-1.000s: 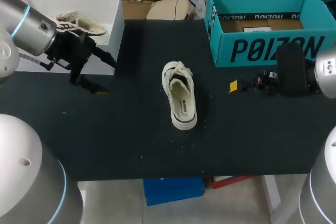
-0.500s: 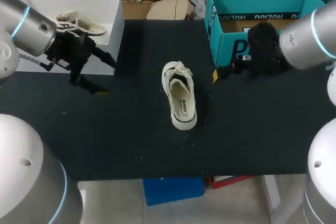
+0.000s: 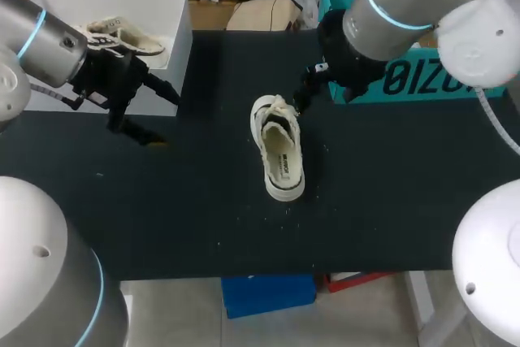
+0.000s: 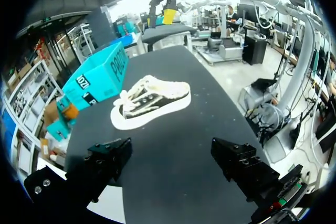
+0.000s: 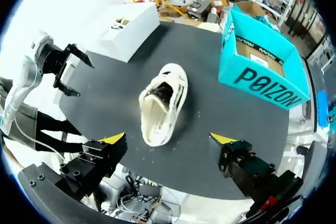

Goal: Take the shoe out of the shoebox, open the shoe tongue, remove and reinsert the insole, then place the shoe into the shoebox

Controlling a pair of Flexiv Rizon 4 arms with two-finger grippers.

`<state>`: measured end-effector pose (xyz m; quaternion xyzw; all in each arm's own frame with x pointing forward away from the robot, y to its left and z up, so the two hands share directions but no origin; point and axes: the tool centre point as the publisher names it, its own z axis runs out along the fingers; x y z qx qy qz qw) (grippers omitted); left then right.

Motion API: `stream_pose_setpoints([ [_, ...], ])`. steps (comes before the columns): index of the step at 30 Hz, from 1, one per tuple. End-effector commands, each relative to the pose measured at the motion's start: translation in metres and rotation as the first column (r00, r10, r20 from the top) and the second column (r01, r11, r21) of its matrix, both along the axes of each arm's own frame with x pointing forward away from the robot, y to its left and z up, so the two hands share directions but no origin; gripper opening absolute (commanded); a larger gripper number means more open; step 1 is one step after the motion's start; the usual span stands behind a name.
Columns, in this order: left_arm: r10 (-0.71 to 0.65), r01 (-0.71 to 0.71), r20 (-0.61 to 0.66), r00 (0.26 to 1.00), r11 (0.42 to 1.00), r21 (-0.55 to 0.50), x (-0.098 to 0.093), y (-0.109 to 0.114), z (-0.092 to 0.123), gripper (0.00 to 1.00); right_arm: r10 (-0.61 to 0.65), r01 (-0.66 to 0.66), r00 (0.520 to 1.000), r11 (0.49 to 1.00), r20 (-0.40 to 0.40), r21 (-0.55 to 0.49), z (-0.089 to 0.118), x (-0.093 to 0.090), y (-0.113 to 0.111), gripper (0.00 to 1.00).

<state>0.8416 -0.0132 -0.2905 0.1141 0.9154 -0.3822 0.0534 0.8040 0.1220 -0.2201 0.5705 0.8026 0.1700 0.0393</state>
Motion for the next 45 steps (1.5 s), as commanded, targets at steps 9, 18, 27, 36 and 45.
stream_pose_setpoints([
  [9,0.001,-0.001,0.003,1.000,1.000,0.001,-0.001,0.000,-0.001,1.00,-0.076,0.075,0.997,0.989,-0.004,-0.125,-0.038,0.043,0.046,1.00],
  [18,0.001,-0.001,0.003,1.000,1.000,0.001,-0.001,0.000,-0.001,1.00,-0.035,0.028,0.999,0.985,-0.039,-0.170,-0.064,0.058,0.040,0.50],
  [27,0.001,-0.001,0.003,1.000,1.000,0.001,-0.001,0.000,-0.001,1.00,-0.007,-0.004,0.998,0.986,-0.062,-0.167,-0.087,0.069,0.020,0.55],
  [36,0.001,-0.001,0.003,1.000,1.000,0.001,-0.001,0.000,-0.001,1.00,0.030,-0.043,0.996,0.989,-0.089,-0.144,-0.122,0.082,0.021,0.53],
  [45,0.001,-0.001,0.003,1.000,1.000,0.001,-0.001,0.000,-0.001,1.00,0.057,-0.073,0.989,0.990,-0.137,-0.118,-0.151,0.084,0.027,0.50],
])
